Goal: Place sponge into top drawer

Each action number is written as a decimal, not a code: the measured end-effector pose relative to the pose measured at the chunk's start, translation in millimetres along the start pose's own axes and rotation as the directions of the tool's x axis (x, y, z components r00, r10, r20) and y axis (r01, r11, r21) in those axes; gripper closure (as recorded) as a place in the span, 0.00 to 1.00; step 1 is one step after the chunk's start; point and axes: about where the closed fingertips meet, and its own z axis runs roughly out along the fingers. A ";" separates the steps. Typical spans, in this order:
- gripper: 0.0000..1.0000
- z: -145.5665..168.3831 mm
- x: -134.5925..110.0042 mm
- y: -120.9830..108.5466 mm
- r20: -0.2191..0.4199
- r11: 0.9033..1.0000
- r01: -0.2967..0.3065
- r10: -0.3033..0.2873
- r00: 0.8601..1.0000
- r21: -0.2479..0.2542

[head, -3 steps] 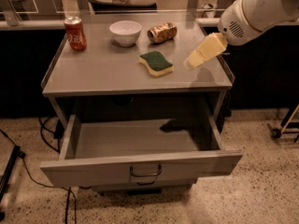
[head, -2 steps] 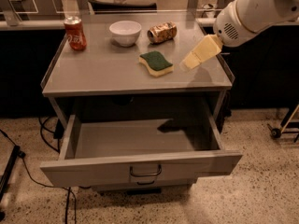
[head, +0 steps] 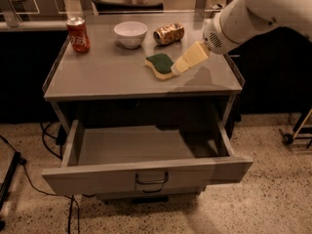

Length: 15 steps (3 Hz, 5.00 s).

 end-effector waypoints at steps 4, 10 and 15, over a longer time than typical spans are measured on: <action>0.00 110.7 -11.4 -0.4 0.017 0.982 -0.183 0.184 0.983 -0.037; 0.31 161.8 -7.8 14.1 -0.023 0.980 -0.191 0.190 0.982 -0.062; 1.00 149.1 -14.1 12.5 -0.033 0.982 -0.179 0.177 0.984 -0.067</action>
Offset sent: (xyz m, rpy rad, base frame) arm 0.0635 0.0359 -0.0543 0.0823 0.0572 -0.0905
